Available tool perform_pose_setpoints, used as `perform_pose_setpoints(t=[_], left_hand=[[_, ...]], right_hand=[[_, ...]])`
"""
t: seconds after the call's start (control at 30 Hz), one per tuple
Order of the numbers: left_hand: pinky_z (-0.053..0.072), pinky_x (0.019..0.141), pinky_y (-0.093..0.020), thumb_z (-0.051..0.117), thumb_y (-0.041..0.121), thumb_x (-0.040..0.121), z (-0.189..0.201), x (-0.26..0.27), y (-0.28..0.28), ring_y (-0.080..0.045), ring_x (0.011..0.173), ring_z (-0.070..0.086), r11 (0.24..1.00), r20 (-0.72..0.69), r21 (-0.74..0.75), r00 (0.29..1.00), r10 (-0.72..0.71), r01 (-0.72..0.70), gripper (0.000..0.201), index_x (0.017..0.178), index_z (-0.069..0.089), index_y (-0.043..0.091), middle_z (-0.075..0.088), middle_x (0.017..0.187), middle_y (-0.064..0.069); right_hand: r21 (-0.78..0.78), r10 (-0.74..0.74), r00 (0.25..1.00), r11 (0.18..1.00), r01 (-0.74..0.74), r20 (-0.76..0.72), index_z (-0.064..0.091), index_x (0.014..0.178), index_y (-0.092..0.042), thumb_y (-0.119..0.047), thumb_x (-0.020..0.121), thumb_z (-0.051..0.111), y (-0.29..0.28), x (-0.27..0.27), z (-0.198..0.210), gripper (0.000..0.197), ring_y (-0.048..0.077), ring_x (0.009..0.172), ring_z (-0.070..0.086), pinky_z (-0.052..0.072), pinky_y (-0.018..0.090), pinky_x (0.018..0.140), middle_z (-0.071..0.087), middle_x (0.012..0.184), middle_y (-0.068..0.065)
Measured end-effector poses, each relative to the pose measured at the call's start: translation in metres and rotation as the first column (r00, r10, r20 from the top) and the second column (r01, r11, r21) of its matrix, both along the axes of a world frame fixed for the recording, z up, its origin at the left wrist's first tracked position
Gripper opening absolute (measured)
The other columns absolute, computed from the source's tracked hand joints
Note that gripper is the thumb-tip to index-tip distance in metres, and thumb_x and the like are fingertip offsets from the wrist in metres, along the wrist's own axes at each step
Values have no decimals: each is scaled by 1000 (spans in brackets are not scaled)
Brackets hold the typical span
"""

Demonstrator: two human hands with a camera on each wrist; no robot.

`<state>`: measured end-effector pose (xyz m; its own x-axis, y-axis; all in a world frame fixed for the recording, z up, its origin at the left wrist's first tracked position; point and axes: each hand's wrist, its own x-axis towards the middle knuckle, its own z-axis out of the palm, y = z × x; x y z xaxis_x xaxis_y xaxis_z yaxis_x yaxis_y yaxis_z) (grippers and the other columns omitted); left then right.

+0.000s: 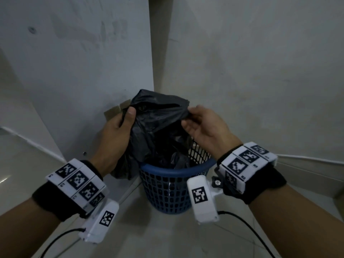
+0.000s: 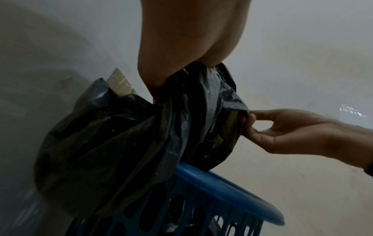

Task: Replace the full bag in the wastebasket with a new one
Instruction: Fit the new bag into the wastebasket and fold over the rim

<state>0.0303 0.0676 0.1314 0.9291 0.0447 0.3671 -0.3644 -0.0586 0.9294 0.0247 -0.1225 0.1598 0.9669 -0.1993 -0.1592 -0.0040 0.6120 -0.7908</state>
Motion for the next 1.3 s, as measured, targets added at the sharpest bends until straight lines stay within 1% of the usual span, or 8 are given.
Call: perform_pose_setpoints(t=[0.23,0.53,0.7,0.8,0.97,1.13,1.23,1.3], left_hand=[[50,66,-8,49,35,98,6,16,-5,10,69,62,992,126,49,986,112,-119,21,86,65,29,66,86,17],[46,63,-7,67,34,86,7,20,-3,6,67,54,977,189,27,961,203,-212,23,101,58,18,56,81,10],[46,68,-16,56,61,78,14,17,5,-1,73,55,977,191,48,962,196,-209,35,94,60,30,58,86,5],[44,63,-10,64,48,82,14,20,9,3,69,52,963,222,151,957,187,-224,33,103,60,23,49,85,4],[47,98,-40,70,50,79,6,15,11,-20,110,47,855,410,365,888,208,-369,30,100,58,31,37,109,5],[47,61,-32,55,45,91,5,-23,-13,-14,69,51,864,621,371,783,42,-340,20,85,55,26,53,75,1],[43,73,-24,57,69,76,-10,-28,-27,-15,85,48,692,540,638,837,-87,-339,54,102,50,22,50,95,3],[42,92,-36,61,73,67,-21,-15,-28,-20,112,43,584,444,727,896,-1,-360,77,121,37,24,39,125,0]], right_hand=[[9,-48,970,999,48,237,51,121,-15,-2,93,56,-19,-10,18,32,11,54,60,52,22,50,65,70,2],[48,-96,959,995,86,267,60,100,-13,-2,94,53,-33,-8,11,15,13,59,61,53,20,50,67,79,4],[55,-196,955,981,189,224,60,99,-14,1,96,48,-45,-6,5,19,14,60,59,52,19,50,62,90,7],[29,-237,951,971,236,199,59,99,-14,1,97,46,-54,-6,-1,20,16,66,59,53,19,51,61,92,7],[-3,-236,957,971,240,170,58,99,-13,2,97,46,-61,-9,-9,20,16,66,58,53,20,50,60,92,8],[10,-201,962,979,203,185,58,100,-12,4,97,45,-59,-10,-7,21,12,58,61,52,18,49,61,90,8],[65,-158,963,987,147,217,56,99,-11,5,96,45,-55,-11,-3,20,11,53,64,52,18,49,61,88,10],[96,-123,963,990,103,240,54,99,-10,6,96,44,-53,-11,1,19,12,52,65,53,18,49,60,88,11]])
